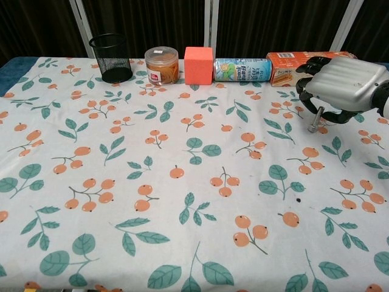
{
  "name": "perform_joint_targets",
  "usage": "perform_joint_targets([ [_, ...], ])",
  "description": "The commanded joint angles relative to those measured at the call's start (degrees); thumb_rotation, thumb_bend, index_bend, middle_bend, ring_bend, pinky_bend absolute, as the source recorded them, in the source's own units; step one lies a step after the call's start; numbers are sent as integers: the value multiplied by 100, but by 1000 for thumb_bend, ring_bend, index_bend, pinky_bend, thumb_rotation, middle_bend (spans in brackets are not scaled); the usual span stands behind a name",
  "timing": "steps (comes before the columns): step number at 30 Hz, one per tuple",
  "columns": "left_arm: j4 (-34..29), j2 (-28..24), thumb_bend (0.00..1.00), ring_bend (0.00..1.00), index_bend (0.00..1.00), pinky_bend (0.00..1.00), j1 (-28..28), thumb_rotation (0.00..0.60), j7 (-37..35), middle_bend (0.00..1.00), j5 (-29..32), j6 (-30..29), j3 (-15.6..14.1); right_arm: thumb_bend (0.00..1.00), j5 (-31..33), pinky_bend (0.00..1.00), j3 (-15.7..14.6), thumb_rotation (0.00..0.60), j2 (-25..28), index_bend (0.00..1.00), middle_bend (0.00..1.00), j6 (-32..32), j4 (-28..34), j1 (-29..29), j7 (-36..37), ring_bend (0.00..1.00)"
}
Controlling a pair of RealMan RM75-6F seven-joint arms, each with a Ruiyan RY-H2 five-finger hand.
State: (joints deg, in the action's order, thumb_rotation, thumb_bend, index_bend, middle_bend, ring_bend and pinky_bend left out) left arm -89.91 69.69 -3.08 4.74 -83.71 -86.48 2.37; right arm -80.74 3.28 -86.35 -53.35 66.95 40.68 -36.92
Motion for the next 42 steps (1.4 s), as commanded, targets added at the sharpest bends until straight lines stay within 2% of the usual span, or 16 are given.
perform_joint_targets([
  [1,3,6,46,0,84,0,2,600,-4,54,-2,0,2,346,-97,0,-76,600,-42,612,238,-126,-8,-26,-231,0],
  [5,9,13,46,0,83,0,3,600,-6,54,-14,7,-8,346,-170,0,-153,600,-100,609,237,-191,-48,-48,-533,0],
  [14,20,17,46,0,84,0,30,600,-20,54,1,-12,-8,345,-140,0,-182,600,-191,483,235,-296,-43,-142,-781,0],
  [19,21,21,46,0,84,0,24,600,-13,54,1,-6,2,345,-107,0,-184,600,-170,325,232,-310,27,-180,-843,0],
  [25,15,17,46,0,84,0,21,600,-1,54,0,-6,11,345,-116,0,-185,600,-163,282,232,-347,81,-205,-847,0],
  [28,7,11,46,0,84,0,19,600,10,54,-12,-11,12,345,-115,0,-160,600,-96,219,225,-430,207,-247,-769,0],
  [31,-4,-5,46,0,84,0,-7,600,32,54,-37,1,23,326,-69,0,-64,600,127,61,186,-681,623,-388,-404,0],
  [33,-14,-17,46,0,84,0,-28,600,50,54,-47,13,35,307,-37,0,14,600,367,21,158,-933,1015,-541,-15,0],
  [37,-30,-31,46,0,84,0,-75,600,79,54,-49,30,79,302,-22,0,181,600,1096,13,146,-1656,1888,-1024,1184,0],
  [42,-37,-14,46,0,84,0,-153,600,123,54,-20,130,112,302,-26,0,66,600,1816,49,145,-2283,2457,-1714,2588,0],
])
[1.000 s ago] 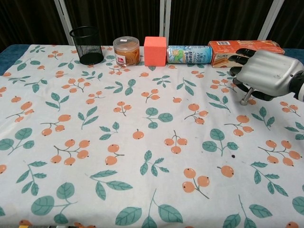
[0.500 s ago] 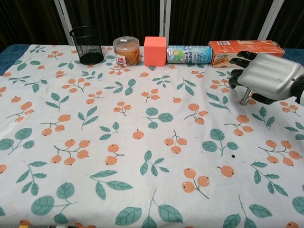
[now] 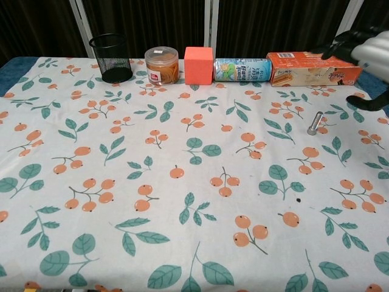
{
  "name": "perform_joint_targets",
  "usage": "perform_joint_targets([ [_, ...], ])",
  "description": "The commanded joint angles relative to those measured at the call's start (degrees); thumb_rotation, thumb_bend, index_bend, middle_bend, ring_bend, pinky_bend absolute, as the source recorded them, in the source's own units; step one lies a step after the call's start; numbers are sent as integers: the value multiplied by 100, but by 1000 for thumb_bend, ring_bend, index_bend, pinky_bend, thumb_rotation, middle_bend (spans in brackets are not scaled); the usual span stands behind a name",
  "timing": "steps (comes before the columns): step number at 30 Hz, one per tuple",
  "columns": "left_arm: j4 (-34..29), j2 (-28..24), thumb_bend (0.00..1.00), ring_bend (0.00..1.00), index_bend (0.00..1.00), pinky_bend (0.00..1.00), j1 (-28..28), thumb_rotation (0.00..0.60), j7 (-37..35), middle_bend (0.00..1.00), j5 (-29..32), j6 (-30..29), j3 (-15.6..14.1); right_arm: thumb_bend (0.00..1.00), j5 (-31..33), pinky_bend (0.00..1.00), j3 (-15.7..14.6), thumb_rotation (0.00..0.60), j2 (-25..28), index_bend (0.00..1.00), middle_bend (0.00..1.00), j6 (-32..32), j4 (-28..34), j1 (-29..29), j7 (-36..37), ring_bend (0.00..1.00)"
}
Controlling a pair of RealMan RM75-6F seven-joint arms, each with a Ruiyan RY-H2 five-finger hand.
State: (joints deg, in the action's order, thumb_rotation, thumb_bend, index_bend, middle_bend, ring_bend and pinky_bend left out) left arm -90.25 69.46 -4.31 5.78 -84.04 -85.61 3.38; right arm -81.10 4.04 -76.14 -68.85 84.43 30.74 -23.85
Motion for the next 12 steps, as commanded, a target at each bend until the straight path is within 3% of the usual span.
perform_joint_targets([
  [1,-9,12,46,0,84,0,-50,600,30,54,15,69,13,303,-25,0,-77,600,929,55,138,-883,760,-891,1516,0],
  [5,-39,21,46,0,84,0,-94,600,92,54,18,100,32,302,-222,0,-293,600,1221,58,111,-1416,813,-1425,2165,0],
  [12,-146,36,46,0,84,0,-128,600,214,54,2,91,39,303,-587,0,-536,600,1241,58,105,-2183,685,-2105,2651,0],
])
